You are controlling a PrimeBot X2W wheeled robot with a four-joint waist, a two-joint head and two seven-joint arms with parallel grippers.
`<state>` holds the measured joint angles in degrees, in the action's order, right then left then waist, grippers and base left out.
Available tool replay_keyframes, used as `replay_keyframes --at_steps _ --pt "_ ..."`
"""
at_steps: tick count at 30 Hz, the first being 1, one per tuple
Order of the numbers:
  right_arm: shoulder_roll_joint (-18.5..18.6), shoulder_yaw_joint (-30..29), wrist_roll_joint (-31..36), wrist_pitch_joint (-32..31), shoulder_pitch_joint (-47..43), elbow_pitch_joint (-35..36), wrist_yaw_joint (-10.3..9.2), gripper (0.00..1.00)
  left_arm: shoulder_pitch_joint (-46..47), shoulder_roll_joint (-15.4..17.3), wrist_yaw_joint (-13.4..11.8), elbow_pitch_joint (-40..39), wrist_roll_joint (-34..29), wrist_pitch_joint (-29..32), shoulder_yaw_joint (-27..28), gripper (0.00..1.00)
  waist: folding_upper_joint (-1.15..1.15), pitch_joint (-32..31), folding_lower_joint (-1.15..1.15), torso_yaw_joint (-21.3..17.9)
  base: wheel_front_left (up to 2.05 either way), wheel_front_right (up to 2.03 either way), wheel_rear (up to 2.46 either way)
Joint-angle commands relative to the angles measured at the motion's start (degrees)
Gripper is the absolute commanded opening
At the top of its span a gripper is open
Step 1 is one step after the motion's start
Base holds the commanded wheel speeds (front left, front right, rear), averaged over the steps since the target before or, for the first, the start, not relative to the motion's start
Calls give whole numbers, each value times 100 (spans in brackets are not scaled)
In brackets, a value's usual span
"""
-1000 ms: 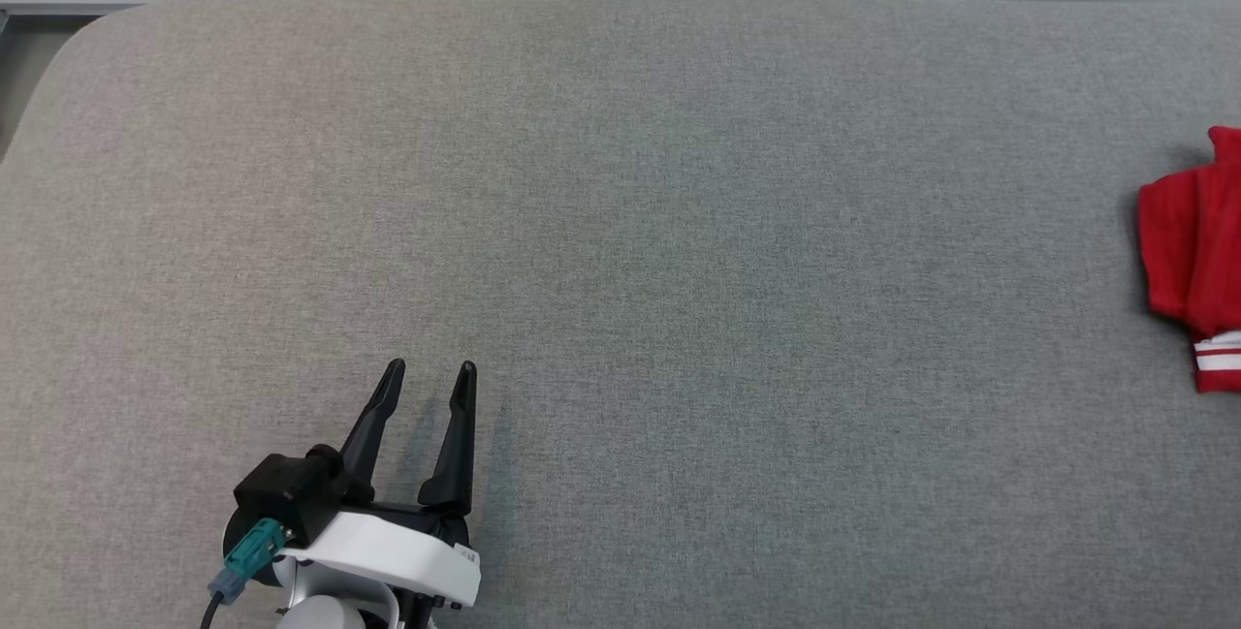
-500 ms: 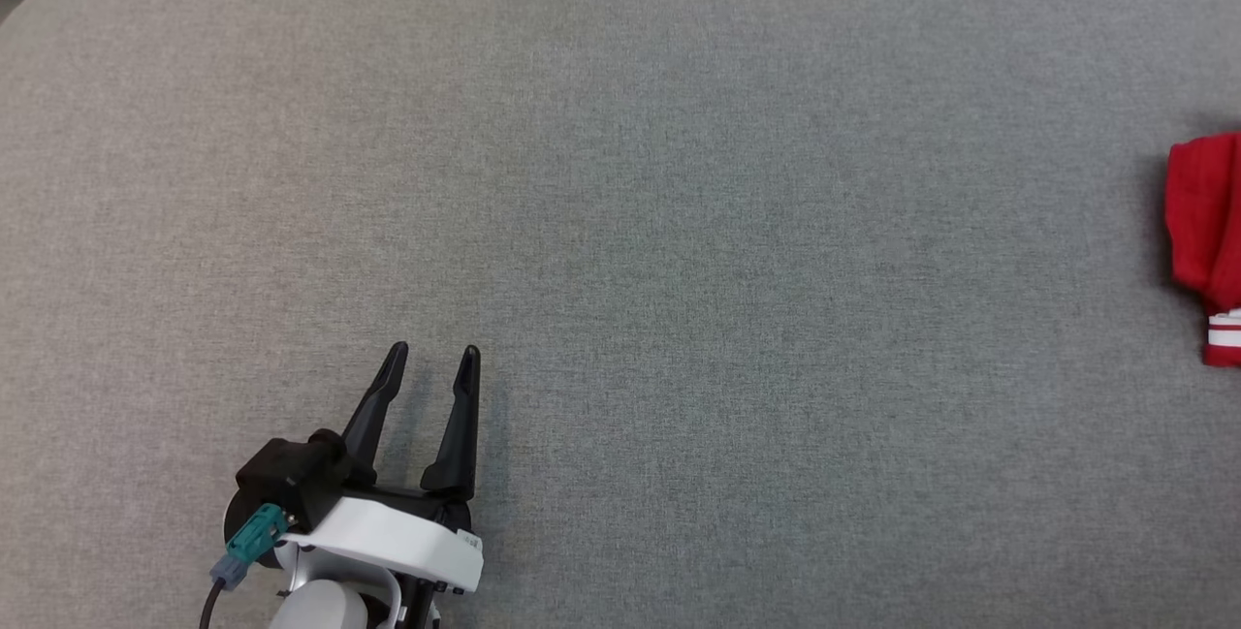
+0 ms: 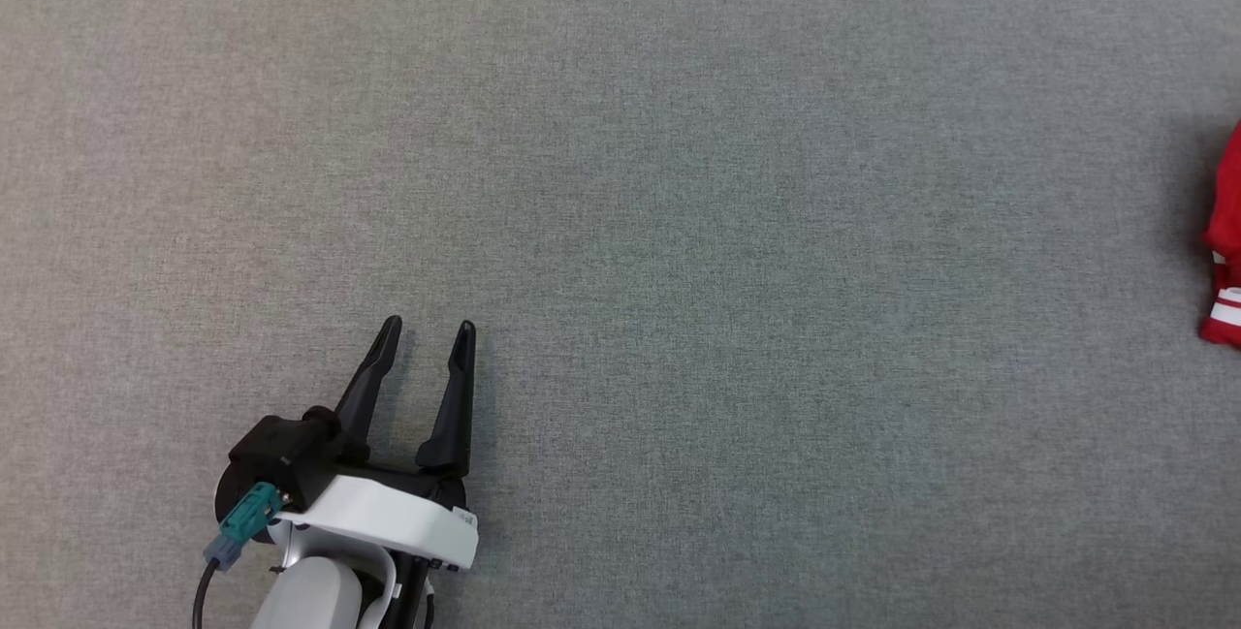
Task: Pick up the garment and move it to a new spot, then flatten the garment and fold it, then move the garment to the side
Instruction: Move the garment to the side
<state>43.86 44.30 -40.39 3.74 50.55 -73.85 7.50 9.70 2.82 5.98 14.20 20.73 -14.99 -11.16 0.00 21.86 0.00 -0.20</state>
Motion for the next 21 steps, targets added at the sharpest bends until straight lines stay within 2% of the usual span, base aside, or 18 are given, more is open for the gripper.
replay_keyframes --at_steps 1,2,11,16,21 --pt "-3 -81 79 70 -60 -12 -1 73 71 23 13 -3 -22 -22 34 100 0 21 0 12 0 0 0" --pt "-4 -147 103 101 -72 -14 -1 100 80 24 17 -4 -27 -22 55 100 0 29 0 10 0 0 0" --pt "-103 -559 471 204 -70 -15 -1 100 -7 23 29 83 32 -22 66 100 0 -157 0 -41 0 0 0" --pt "-99 -729 787 320 83 -14 -1 100 -92 24 11 99 124 -22 29 100 0 -433 0 -80 0 0 0" --pt "-275 -863 1031 583 306 -11 -1 100 -181 24 0 106 213 -22 31 100 0 -783 0 -110 0 0 0"
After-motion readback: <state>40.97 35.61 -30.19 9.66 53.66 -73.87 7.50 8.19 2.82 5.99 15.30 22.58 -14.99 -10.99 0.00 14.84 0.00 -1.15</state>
